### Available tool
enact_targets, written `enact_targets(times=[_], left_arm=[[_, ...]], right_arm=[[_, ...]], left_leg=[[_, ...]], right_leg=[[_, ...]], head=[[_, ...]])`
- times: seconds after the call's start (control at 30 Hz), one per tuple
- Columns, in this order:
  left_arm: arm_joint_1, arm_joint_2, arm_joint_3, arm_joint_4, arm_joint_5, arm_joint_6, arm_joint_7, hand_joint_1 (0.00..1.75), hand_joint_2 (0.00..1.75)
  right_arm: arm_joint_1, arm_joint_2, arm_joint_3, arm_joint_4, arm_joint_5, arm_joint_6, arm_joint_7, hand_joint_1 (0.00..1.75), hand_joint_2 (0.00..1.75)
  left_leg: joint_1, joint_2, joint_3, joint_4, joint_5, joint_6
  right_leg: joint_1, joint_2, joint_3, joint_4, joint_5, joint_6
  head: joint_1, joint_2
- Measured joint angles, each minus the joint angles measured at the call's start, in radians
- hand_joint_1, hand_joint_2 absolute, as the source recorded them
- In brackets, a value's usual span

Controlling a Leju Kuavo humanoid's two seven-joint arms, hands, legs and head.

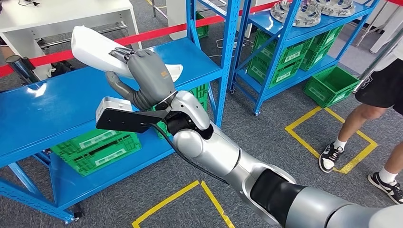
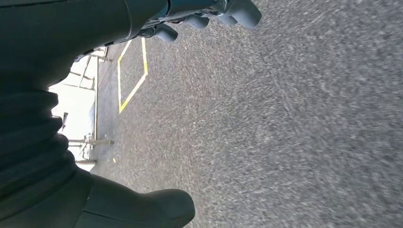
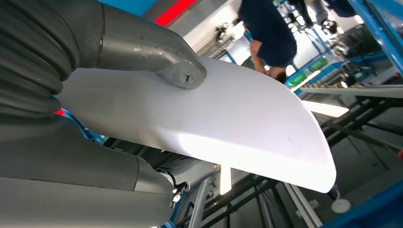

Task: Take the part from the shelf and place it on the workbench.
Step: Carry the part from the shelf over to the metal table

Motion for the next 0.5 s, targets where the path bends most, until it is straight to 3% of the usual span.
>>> enact_targets(times=[0.03, 0.07, 0.1, 0.13, 0.17, 0.23, 0.27, 0.33, 0.37, 0.4, 0.47, 0.5], left_arm=[[0.001, 0.0, 0.0, 0.0, -0.003, 0.0, -0.003, 0.0, 1.75], [0.002, 0.0, 0.0, 0.0, -0.005, 0.0, -0.005, 0.0, 1.75], [0.003, 0.0, 0.0, 0.0, -0.006, 0.0, -0.007, 0.0, 1.75], [0.003, -0.001, 0.0, 0.0, -0.007, 0.0, -0.009, 0.0, 1.75], [0.003, -0.003, 0.0, 0.0, -0.007, 0.0, -0.01, 0.0, 1.75], [0.003, -0.006, 0.0, 0.0, -0.007, 0.0, -0.013, 0.0, 1.75], [0.004, -0.006, 0.001, 0.0, -0.007, 0.0, -0.014, 0.0, 1.75], [0.007, -0.005, 0.001, 0.001, -0.007, -0.001, -0.013, 0.0, 1.75], [0.009, -0.006, 0.001, 0.001, -0.007, -0.002, -0.012, 0.0, 1.75], [0.011, -0.006, 0.001, 0.001, -0.007, -0.002, -0.012, 0.0, 1.75], [0.012, -0.007, 0.002, 0.001, -0.007, -0.003, -0.01, 0.0, 1.75], [0.012, -0.007, 0.002, 0.001, -0.007, -0.003, -0.01, 0.0, 1.75]], right_arm=[[0.005, -0.004, 0.0, 0.002, 0.001, -0.003, 0.0, 1.75, 1.75], [0.01, -0.007, 0.0, 0.004, 0.002, -0.005, 0.0, 1.75, 1.75], [0.014, -0.009, 0.0, 0.005, 0.002, -0.007, 0.0, 1.75, 1.75], [0.015, -0.01, 0.0, 0.006, 0.002, -0.008, 0.0, 1.75, 1.75], [0.015, -0.011, 0.0, 0.007, 0.004, -0.009, 0.0, 1.75, 1.75], [0.017, -0.011, 0.0, 0.007, 0.007, -0.012, 0.0, 1.75, 1.75], [0.019, -0.011, 0.0, 0.007, 0.009, -0.013, 0.0, 1.75, 1.75], [0.023, -0.011, 0.0, 0.008, 0.013, -0.015, 0.001, 1.75, 1.75], [0.024, -0.01, 0.0, 0.009, 0.017, -0.016, 0.001, 1.75, 1.75], [0.025, -0.01, 0.0, 0.01, 0.021, -0.018, 0.0, 1.75, 1.75], [0.027, -0.009, 0.0, 0.014, 0.027, -0.023, 0.0, 1.75, 1.75], [0.03, -0.009, 0.0, 0.016, 0.029, -0.024, 0.0, 1.75, 1.75]], left_leg=[[-0.002, 0.0, -0.018, 0.002, 0.012, 0.001], [-0.004, 0.0, -0.035, 0.005, 0.024, 0.001], [-0.007, 0.0, -0.052, 0.008, 0.034, 0.0], [-0.009, 0.0, -0.067, 0.012, 0.044, -0.001], [-0.012, 0.0, -0.08, 0.016, 0.053, -0.004], [-0.014, 0.0, -0.093, 0.02, 0.071, -0.012], [-0.013, 0.0, -0.096, 0.018, 0.08, -0.018], [-0.01, 0.0, -0.101, 0.013, 0.091, -0.031], [-0.01, -0.001, -0.108, 0.022, 0.074, -0.037], [-0.009, -0.002, -0.119, 0.048, 0.039, -0.043], [-0.005, -0.003, -0.147, 0.154, -0.064, -0.052], [-0.003, -0.003, -0.156, 0.216, -0.099, -0.056]], right_leg=[[0.002, 0.001, 0.0, 0.043, -0.004, -0.001], [0.004, 0.001, 0.015, 0.056, 0.012, -0.005], [0.007, 0.002, 0.047, 0.033, 0.038, -0.012], [0.012, 0.002, 0.097, -0.021, 0.057, -0.021], [0.018, 0.002, 0.155, -0.097, 0.056, -0.032], [0.027, 0.002, 0.239, -0.217, 0.03, -0.046], [0.029, 0.001, 0.252, -0.245, 0.02, -0.049], [0.027, 0.0, 0.242, -0.256, 0.038, -0.057], [0.024, -0.001, 0.234, -0.259, 0.051, -0.064], [0.021, -0.003, 0.223, -0.263, 0.065, -0.07], [0.019, -0.004, 0.194, -0.264, 0.091, -0.077], [0.019, -0.004, 0.177, -0.263, 0.104, -0.076]], head=[[0.0, 0.0], [0.0, 0.0], [0.0, 0.0], [0.0, 0.0], [0.0, 0.0], [0.0, 0.0], [0.0, 0.0], [-0.001, 0.0], [-0.001, 0.0], [-0.002, 0.0], [-0.004, 0.0], [-0.004, 0.0]])
